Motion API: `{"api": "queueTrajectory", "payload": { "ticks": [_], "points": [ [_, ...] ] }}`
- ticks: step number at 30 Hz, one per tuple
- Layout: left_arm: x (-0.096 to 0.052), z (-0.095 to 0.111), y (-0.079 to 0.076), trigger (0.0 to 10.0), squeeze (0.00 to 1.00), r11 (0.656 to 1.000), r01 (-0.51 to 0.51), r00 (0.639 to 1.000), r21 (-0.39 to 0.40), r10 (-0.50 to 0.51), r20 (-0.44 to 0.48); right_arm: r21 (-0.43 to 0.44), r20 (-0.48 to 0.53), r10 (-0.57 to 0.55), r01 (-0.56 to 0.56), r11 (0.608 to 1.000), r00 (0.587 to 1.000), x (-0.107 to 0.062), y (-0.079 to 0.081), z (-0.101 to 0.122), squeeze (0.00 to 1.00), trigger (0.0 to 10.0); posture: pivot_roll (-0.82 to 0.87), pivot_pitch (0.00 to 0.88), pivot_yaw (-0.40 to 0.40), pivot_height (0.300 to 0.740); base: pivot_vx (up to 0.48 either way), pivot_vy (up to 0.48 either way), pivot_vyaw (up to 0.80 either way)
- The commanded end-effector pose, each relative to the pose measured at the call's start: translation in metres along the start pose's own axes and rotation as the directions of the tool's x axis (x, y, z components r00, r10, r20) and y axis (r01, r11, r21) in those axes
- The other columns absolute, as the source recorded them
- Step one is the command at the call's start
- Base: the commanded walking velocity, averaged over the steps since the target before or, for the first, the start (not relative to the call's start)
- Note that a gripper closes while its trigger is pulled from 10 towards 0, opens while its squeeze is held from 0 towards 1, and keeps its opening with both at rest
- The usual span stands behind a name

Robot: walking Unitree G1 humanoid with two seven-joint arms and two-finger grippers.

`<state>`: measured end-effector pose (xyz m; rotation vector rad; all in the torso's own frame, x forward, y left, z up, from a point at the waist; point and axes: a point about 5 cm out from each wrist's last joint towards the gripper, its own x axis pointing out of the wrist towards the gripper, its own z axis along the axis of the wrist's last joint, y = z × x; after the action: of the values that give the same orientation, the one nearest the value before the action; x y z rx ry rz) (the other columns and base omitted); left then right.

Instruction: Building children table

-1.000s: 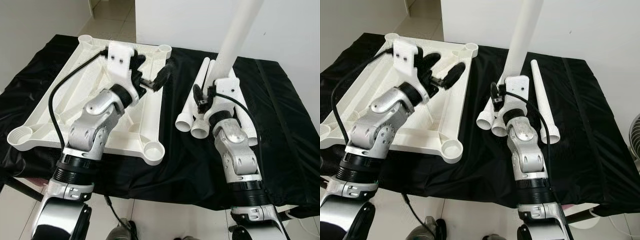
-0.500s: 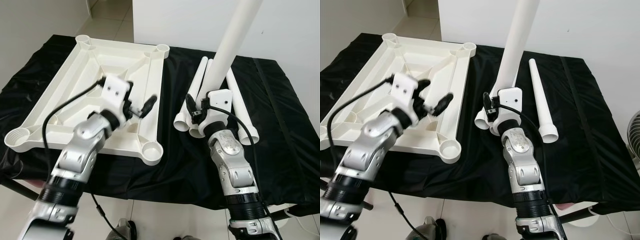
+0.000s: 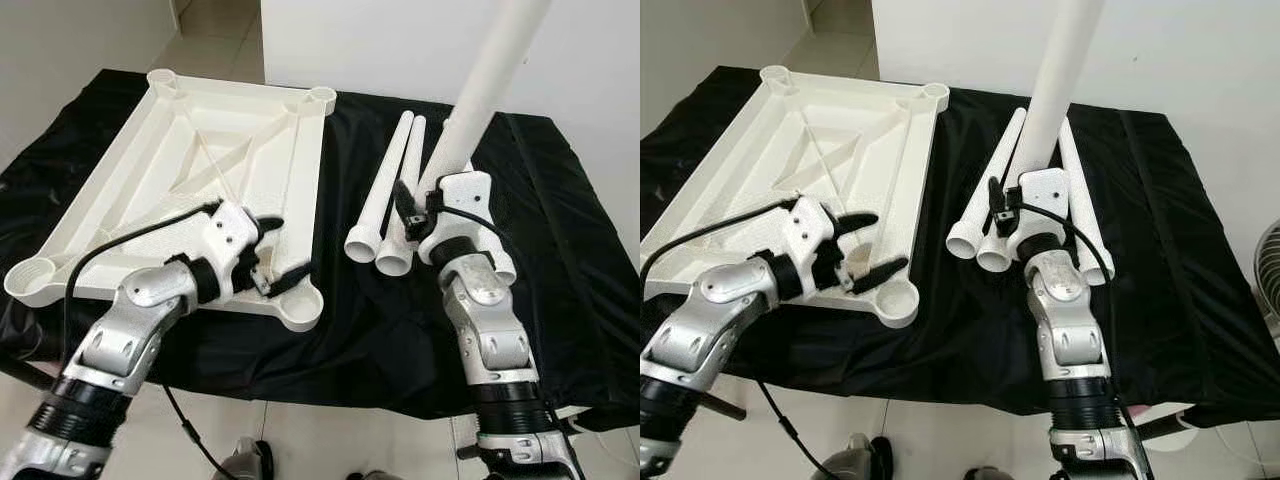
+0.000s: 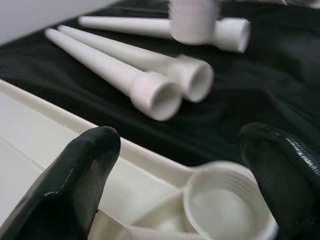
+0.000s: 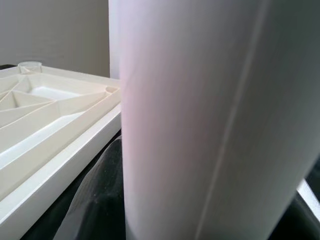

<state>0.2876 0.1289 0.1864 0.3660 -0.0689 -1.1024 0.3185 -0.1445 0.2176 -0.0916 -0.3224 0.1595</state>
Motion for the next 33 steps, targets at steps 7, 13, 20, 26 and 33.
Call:
{"api": "queueTrajectory", "payload": {
  "ticks": [7, 13, 20, 26, 33],
  "points": [
    [-0.009, -0.018, -0.007, 10.0, 0.00, 0.990, 0.140, 0.980, 0.036, -0.133, -0.145, -0.014, 0.030, 0.008, -0.007, 1.000, 1.000, 0.000, -0.001, 0.006, 0.00, 10.0, 0.04, 0.130, -0.006, 0.740, 0.000, 0.000, 0.00],
    [-0.017, -0.030, -0.006, 10.0, 0.00, 0.983, 0.181, 0.955, 0.013, -0.173, -0.242, -0.025, 0.029, 0.015, -0.015, 1.000, 0.999, 0.000, -0.003, 0.006, 0.00, 10.0, 0.04, 0.128, -0.007, 0.740, 0.000, 0.000, 0.00],
    [-0.021, -0.039, -0.004, 10.0, 0.00, 0.981, 0.192, 0.937, 0.026, -0.175, -0.304, -0.029, 0.028, 0.019, -0.018, 0.999, 0.999, 0.000, -0.003, 0.007, 0.00, 10.0, 0.04, 0.126, -0.007, 0.740, 0.000, 0.000, 0.00],
    [-0.019, -0.043, -0.002, 10.0, 0.00, 0.980, 0.196, 0.929, 0.047, -0.170, -0.329, -0.033, 0.028, 0.022, -0.022, 0.999, 0.999, 0.000, -0.003, 0.007, 0.00, 10.0, 0.03, 0.116, -0.006, 0.740, 0.000, 0.000, 0.00],
    [-0.008, -0.041, -0.004, 10.0, 0.00, 0.976, 0.210, 0.933, 0.055, -0.184, -0.308, -0.041, 0.031, 0.021, -0.020, 0.999, 0.999, 0.000, -0.003, 0.008, 0.00, 10.0, 0.01, 0.115, 0.001, 0.740, 0.000, 0.000, 0.00]
  ]
}}
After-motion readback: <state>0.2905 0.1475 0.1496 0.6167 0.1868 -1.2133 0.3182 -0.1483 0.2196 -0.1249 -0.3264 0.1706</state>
